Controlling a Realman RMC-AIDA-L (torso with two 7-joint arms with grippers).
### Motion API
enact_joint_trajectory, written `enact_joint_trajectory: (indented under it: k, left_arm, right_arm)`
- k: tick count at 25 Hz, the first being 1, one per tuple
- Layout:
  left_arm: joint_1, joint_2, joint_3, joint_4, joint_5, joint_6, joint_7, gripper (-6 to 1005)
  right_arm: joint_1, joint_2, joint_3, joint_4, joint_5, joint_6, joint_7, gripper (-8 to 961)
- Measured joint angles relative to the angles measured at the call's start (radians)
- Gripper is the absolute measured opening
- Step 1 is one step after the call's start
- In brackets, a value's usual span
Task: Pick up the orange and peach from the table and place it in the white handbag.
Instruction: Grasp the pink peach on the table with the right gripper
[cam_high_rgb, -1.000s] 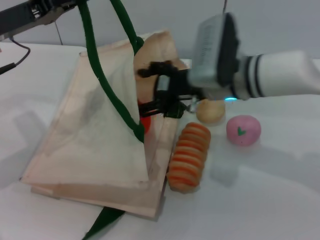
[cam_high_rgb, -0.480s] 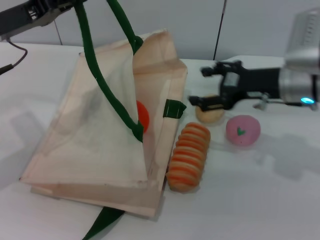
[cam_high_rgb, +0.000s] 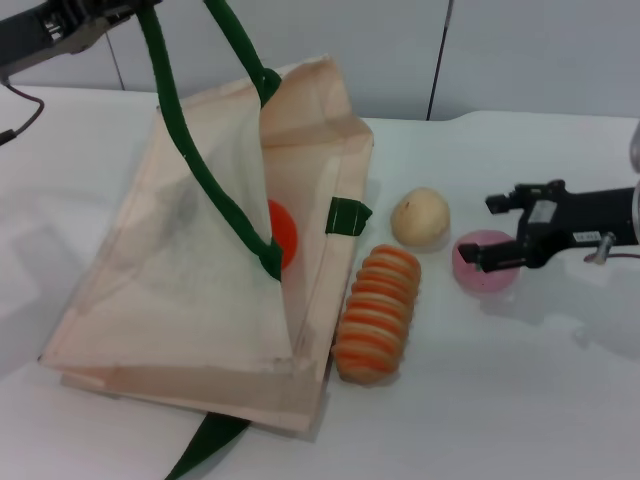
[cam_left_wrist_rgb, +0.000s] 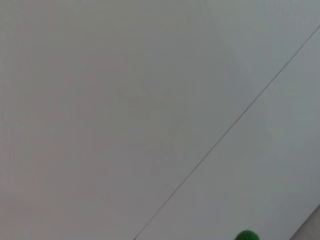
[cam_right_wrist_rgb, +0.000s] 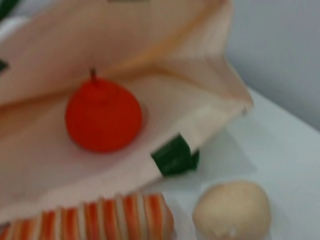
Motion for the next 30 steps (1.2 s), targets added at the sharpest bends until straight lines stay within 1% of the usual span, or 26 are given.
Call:
enact_joint_trajectory:
  k: [4,7,11,19,30]
  left_arm:
    - [0.0,0.002,0.0,-0.001,-0.006,-0.001,-0.002,120]
    - [-0.002,0.002,0.0,-0.001,-0.006,-0.001,-0.001,120]
    - [-0.002,0.002,0.0,-0.001,-0.006,-0.001,-0.001,121]
    - [-0.002,0.004,0.0,-0.014,-0.001,0.0,0.002,121]
    - [0.001,0.005,0.0,-0.017,0.0,0.0,0.003,121]
  right_arm:
    - [0.019,0.001,-0.002,0.013,-0.128,0.077,0.073,829]
    - [0.027,0.002,-0.015,0.026,-0.15,0.107,0.097,822]
    - [0.033,0.003,-0.049,0.045,-0.154,0.123,0.115,813]
    - [0.036,0.005,-0.051,0.043,-0.156,0.121,0.117,795]
    - [0.031,0.004,-0.067,0.035,-0.157,0.133,0.14,729]
